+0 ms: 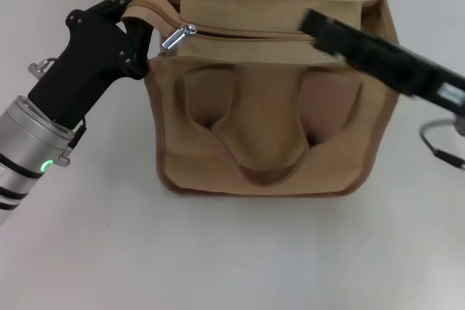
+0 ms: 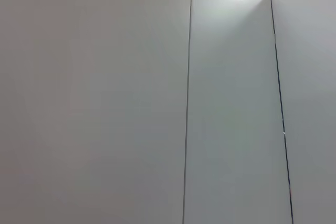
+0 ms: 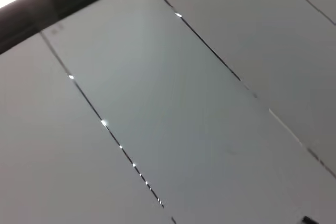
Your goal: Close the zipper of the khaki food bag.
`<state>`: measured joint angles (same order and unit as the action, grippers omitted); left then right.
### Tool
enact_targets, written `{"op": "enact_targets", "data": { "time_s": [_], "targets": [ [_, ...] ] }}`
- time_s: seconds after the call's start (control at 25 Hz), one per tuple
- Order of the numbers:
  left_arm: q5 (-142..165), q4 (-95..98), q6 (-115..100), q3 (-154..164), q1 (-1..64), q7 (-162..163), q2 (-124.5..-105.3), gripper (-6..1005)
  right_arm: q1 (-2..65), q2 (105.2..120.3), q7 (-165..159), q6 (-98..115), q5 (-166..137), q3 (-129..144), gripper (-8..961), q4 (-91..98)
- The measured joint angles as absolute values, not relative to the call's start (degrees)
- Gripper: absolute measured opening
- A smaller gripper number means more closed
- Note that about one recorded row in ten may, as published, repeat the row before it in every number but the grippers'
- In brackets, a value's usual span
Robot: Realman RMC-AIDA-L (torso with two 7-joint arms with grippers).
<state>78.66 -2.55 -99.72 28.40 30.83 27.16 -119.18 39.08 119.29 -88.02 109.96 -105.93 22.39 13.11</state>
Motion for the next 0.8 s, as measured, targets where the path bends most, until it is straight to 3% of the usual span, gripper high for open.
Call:
{"op": "enact_targets", "data": {
  "time_s": [0.28, 0.52, 0.8],
  "targets": [
    [78.77, -2.99, -99.9, 28.39, 30.87, 27.17, -119.18, 27, 42.43, 119.28, -97.13, 106.84, -105.98, 27.36, 759, 14.27],
    [78.79, -2.99, -100.58, 27.91, 31.32, 27.48, -119.18, 30, 44.18, 119.19, -130.35, 105.18, -105.11, 27.02, 759, 14.56],
    [79.14, -2.99, -101.83, 27.86, 32.0, 27.36, -119.18, 34, 44.87, 119.4, -141.89, 99.05, -102.23, 27.23, 758, 11.73]
  ]
}}
